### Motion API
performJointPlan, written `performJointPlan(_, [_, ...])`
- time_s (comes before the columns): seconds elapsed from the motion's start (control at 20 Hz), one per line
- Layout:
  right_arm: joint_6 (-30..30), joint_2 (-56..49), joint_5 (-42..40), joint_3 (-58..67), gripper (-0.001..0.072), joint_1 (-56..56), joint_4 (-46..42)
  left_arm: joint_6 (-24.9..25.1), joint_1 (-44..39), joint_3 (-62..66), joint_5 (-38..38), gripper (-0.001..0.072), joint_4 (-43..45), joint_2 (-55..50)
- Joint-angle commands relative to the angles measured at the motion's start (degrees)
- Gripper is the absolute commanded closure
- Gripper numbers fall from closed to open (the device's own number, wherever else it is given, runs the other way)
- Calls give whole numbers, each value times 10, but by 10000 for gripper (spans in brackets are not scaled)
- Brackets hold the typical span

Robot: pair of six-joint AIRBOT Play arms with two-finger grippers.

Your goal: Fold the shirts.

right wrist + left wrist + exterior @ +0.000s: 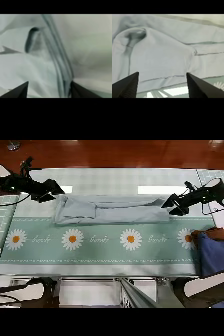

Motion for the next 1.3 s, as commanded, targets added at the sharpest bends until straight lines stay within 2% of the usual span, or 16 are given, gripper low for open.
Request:
performJointPlan(0.0, [-1,-10,-1,0,184,30,5,2,-27,-2,13,8,-6,5])
performJointPlan(0.05, [-1,-10,-1,0,300,35,6,2,-29,-2,12,8,-6,5])
performJointPlan(0.1, [-8,-10,4,3,587,37,7,2,-30,-2,12,8,-6,5])
performJointPlan(0.15, [-17,-7,15,7,695,37,17,1,-30,-2,10,9,-6,6])
performJointPlan(0.25, [-27,20,29,17,695,34,14,2,-28,-2,-3,28,-6,6])
performJointPlan(0.3, [-31,49,28,17,695,34,-7,17,-29,-2,-24,240,-6,6])
performJointPlan(0.35, [-32,86,30,16,695,40,-44,52,-30,-2,-53,657,-12,6])
performJointPlan(0.4, [-31,127,26,8,695,49,-77,88,-30,-2,-85,682,-30,6])
performJointPlan(0.5, [-20,227,9,-27,695,64,-108,101,-35,-3,-119,682,-58,8])
performJointPlan(0.65, [4,389,-18,-111,695,91,-106,98,-87,-7,-73,683,-93,23])
performJointPlan(0.75, [39,492,-23,-167,695,118,-106,83,-160,-7,-13,683,-94,24])
performJointPlan(0.85, [74,573,-22,-207,695,146,-106,64,-259,-7,101,685,-59,17])
performJointPlan(0.95, [111,624,-14,-224,695,167,-107,-26,-346,-6,203,685,-5,-6])
performJointPlan(1.05, [130,654,-14,-225,695,184,-108,-43,-425,2,234,685,-6,-50])
performJointPlan(1.25, [137,669,-3,-225,695,212,-106,-82,-529,32,231,684,-7,-138])
